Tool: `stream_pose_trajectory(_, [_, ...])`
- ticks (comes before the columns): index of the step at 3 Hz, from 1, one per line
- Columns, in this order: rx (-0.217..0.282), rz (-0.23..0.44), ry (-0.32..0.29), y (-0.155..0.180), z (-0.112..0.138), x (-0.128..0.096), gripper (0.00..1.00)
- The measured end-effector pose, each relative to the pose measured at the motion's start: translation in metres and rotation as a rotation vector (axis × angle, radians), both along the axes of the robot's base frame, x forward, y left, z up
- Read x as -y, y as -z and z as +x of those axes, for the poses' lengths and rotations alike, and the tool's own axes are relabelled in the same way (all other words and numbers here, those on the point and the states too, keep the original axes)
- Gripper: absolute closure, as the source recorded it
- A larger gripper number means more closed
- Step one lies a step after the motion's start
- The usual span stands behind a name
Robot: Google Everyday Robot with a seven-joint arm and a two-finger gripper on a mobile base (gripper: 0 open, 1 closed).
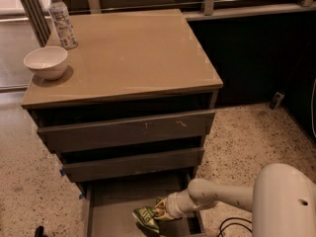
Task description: Pick green jalapeno chip bag from bottom drawer and place on counter
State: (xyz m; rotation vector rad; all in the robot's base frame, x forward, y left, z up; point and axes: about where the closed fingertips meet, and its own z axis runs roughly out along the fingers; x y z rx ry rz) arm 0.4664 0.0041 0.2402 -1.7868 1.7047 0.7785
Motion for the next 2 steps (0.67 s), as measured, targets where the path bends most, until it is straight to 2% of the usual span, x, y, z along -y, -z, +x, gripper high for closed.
stream_pose_trajectory(1, [0.023, 0.036, 0.053, -0.058, 0.003, -0.002, 1.00])
stream_pose_trajectory(2, [-0.013, 0.081, 0.052, -0.150, -0.024, -0.023, 1.00])
